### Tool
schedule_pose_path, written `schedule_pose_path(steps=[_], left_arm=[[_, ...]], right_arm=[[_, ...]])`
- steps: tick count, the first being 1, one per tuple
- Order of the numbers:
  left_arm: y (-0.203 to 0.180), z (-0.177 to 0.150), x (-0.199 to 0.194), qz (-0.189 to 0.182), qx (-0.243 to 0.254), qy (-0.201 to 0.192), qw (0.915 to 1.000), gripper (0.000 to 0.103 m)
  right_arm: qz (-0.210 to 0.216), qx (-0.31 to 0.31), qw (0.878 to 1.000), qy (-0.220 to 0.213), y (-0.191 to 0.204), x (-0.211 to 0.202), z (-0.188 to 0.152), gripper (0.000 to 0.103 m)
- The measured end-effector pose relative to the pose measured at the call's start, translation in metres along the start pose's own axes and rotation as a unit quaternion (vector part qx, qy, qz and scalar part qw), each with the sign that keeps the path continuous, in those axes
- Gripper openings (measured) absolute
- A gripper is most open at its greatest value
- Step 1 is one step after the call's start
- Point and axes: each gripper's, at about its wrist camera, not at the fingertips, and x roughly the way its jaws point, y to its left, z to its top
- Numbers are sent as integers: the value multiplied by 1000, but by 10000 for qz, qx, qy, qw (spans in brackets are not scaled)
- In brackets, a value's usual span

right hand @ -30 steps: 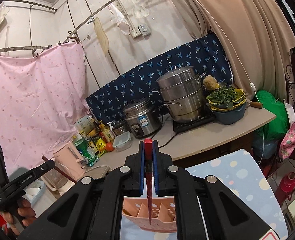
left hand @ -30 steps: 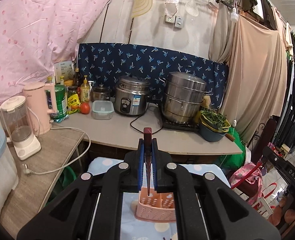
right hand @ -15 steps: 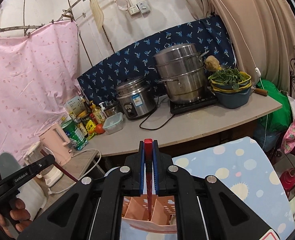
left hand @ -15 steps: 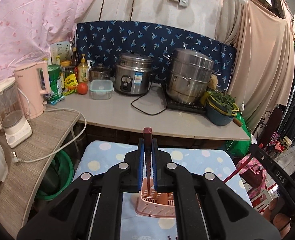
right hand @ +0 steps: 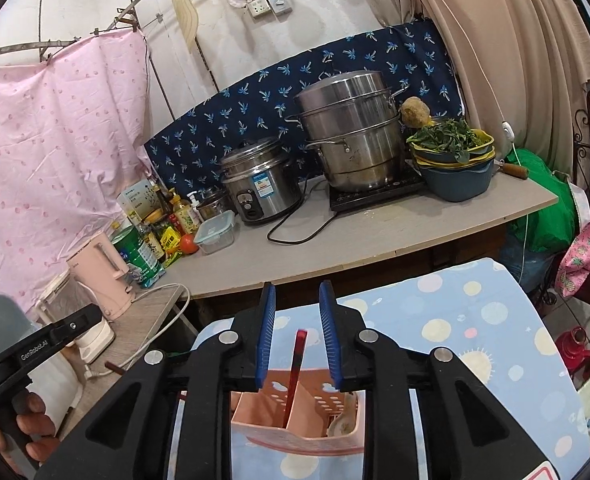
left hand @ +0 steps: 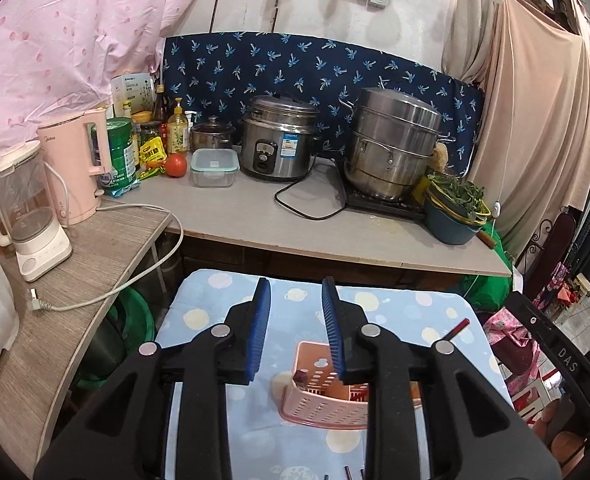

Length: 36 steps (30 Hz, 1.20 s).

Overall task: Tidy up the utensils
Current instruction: 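Open both tools to drop the chopsticks into the pink basket, then move left tool to a red chopstick while right tool moves to a green chopstick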

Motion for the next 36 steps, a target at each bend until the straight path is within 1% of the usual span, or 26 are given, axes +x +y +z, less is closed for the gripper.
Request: schedule_pose_path(steps=[8, 12, 16, 20, 28, 31, 33, 36], left_arm=[[-1, -10, -16, 4, 39, 11, 10000, 27], [1, -21, -30, -11, 21, 28, 10000, 27], [3, -38, -42, -29, 63, 128, 9999, 27], [4, -64, -49, 19, 174, 302, 9994, 27], [6, -125, -61, -59, 268, 797, 9964, 27], [5, -150, -66, -18, 365, 967, 9946, 27], [7, -167, -69, -56, 367, 1148, 9927, 27], [10, -192, -71, -13, 408, 1400, 9893, 27]], right_arm=[[15, -146, 9998, 163, 0, -23, -14, 24], [21, -247, 9991, 348, 0, -39, -30, 24], [-10, -368, 9977, 562, -2, -57, -56, 24], [-89, -429, 9955, 844, -6, -71, -85, 24], [-263, -564, 9894, 1311, -16, -96, -140, 24], [-345, -597, 9862, 1508, -20, -104, -162, 24], [-415, -603, 9839, 1629, -25, -109, -177, 24], [-471, -546, 9789, 1913, -33, -114, -203, 24]])
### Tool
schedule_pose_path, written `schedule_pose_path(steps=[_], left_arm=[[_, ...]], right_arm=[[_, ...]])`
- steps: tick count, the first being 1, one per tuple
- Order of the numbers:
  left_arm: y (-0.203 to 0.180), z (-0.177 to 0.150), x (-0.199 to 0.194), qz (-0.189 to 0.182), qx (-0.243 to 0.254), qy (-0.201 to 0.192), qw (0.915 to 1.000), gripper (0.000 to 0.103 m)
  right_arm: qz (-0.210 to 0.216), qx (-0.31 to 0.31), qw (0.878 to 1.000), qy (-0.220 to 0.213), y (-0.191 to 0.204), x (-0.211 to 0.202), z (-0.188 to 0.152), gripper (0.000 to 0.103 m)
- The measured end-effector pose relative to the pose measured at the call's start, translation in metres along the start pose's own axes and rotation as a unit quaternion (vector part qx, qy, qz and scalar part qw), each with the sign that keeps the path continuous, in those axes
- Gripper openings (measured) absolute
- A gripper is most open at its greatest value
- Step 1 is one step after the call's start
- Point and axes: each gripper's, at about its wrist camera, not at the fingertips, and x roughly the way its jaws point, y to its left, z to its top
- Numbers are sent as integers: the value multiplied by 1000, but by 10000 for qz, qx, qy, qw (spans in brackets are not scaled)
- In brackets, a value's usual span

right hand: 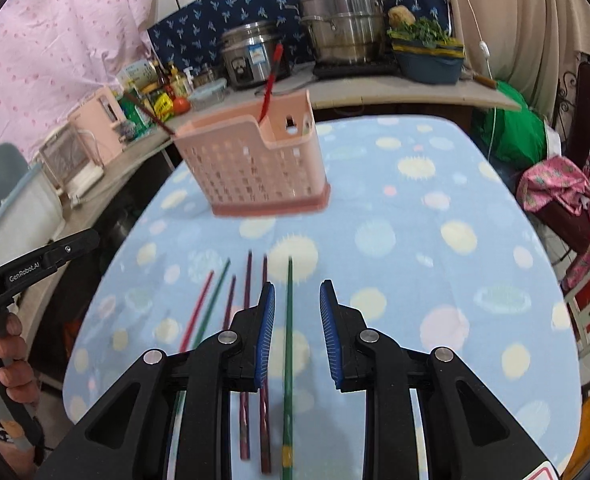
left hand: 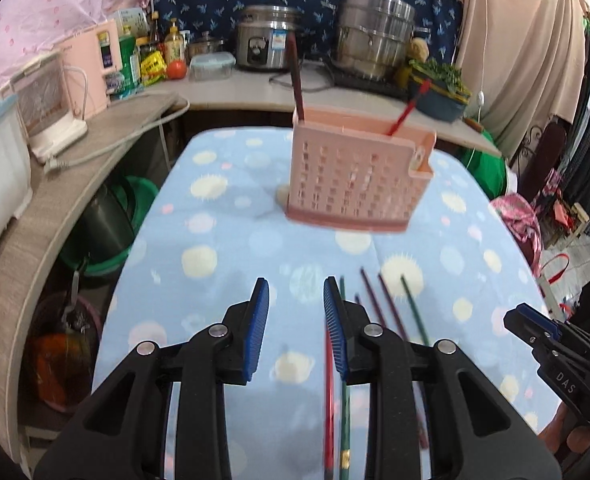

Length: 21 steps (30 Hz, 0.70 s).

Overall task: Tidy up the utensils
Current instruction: 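Move left tool to a red chopstick while right tool moves to a green chopstick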

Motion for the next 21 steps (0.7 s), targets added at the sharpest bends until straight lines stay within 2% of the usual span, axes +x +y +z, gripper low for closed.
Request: schedule_pose_path(steps=[9, 21], left_arm=[[3, -60, 15, -34, -52, 675, 9977, 27], [-2, -101, 22, -102, 27, 1176, 9930, 27]], right_arm=[[-38, 24, 9980, 634, 0, 14, -59, 24], [-61, -152, 9960, 881, 8, 21, -85, 23]])
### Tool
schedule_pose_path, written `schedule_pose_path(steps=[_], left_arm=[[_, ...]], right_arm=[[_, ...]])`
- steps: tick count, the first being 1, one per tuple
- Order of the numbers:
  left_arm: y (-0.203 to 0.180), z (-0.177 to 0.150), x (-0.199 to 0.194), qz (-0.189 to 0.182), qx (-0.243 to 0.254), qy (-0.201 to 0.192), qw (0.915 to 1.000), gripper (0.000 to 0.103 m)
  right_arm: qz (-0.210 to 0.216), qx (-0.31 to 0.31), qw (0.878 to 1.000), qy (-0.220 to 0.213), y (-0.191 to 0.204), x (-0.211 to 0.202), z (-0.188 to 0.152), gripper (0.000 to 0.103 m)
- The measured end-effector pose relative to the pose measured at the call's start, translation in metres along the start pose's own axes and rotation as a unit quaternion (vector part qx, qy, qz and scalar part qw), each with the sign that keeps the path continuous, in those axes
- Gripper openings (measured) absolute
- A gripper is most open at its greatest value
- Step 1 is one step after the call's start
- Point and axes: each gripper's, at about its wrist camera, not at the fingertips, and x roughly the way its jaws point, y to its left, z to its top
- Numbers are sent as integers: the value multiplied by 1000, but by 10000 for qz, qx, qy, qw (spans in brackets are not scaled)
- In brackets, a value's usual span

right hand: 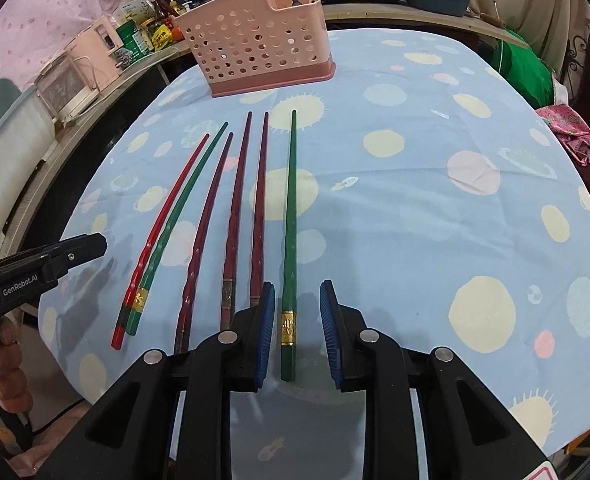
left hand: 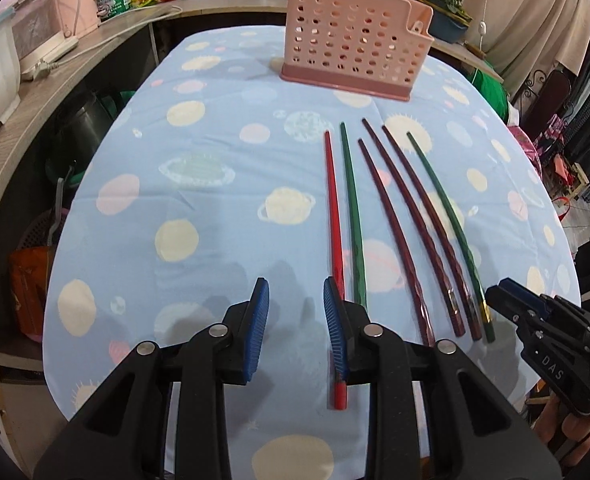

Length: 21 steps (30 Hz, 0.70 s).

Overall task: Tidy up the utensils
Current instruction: 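Move left tool to a red chopstick while right tool moves to a green chopstick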

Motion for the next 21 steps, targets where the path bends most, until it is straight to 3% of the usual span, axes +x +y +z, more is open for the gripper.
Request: schedule_pose_path(steps=[8, 15, 21], left_arm=[[-3, -15, 5, -84, 30, 219, 9997, 27], [-3, -25, 4, -156, 21, 323, 9994, 32], [-9, -31, 3, -222, 101, 368, 9990, 32]], right_arm=[[-12, -44, 9999, 112, 0, 4, -9, 19], [-50, -33, 9999, 109, -2, 5, -12, 7], [-73, -56, 9999, 92, -2, 5, -13, 7]])
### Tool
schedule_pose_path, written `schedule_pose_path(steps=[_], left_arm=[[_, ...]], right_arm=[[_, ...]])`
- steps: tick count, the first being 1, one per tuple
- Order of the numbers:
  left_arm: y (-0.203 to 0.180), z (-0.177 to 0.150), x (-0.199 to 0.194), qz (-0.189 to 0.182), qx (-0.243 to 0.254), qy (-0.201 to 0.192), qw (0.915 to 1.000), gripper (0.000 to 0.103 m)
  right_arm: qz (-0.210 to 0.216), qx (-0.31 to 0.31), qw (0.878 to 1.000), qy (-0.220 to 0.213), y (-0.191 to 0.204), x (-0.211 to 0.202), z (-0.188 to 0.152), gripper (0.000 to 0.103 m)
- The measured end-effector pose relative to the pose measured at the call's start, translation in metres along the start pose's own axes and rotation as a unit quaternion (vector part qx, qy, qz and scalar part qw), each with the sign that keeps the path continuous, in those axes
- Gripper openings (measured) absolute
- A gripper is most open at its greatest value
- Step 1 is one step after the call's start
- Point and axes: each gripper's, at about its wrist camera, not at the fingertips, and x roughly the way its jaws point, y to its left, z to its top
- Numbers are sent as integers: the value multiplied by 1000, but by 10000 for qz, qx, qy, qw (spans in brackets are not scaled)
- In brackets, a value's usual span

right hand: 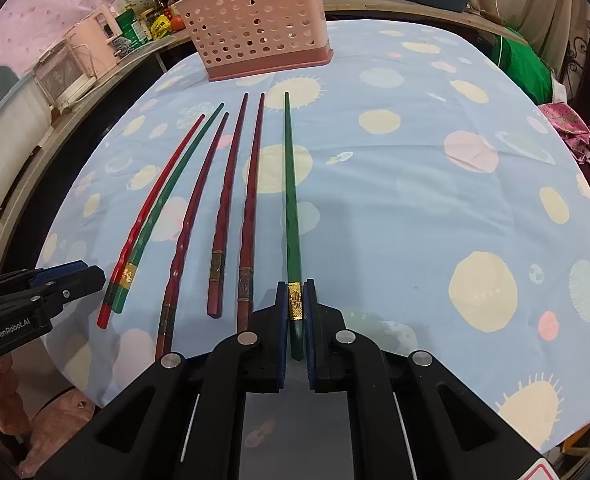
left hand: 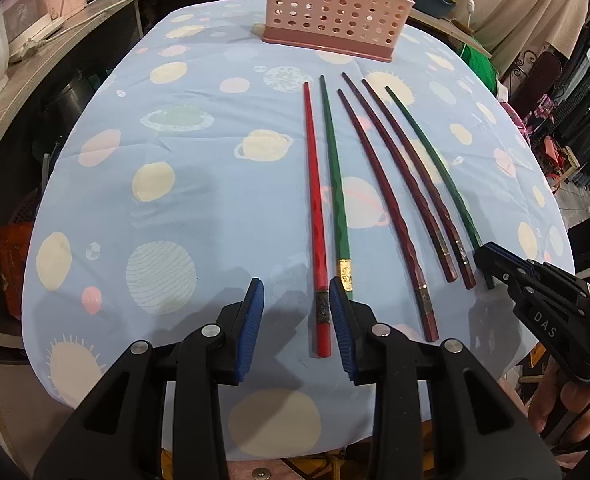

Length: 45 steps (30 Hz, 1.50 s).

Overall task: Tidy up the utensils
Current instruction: 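Move left tool to a red chopstick while right tool moves to a green chopstick, then close left tool on the red chopstick while right tool closes on the green chopstick, then lift both held chopsticks up and carry them over the pink basket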

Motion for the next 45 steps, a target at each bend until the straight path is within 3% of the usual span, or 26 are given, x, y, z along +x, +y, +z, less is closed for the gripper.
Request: schedule_pose_path(steps=[17, 25, 27, 34, 45], left_arm=[[-2, -6, 9, -51, 5, 182, 9998, 31], [1, -7, 10, 47, -16, 162, 9999, 16], [1, -7, 10, 33, -17, 170, 9998, 8], [2, -6, 10, -28, -38, 162, 9999, 7], [8, 12, -19, 20, -216, -273, 9994, 7]], right_arm=[[-19, 22, 10000, -26, 1, 0, -1, 7], [-23, 20, 10000, -26, 2, 0, -1, 8], [-24, 20, 10000, -27, 1, 0, -1, 7], [-15, 35, 10000, -36, 2, 0, -1, 7], [113, 107, 9993, -345, 1, -23, 12, 7]])
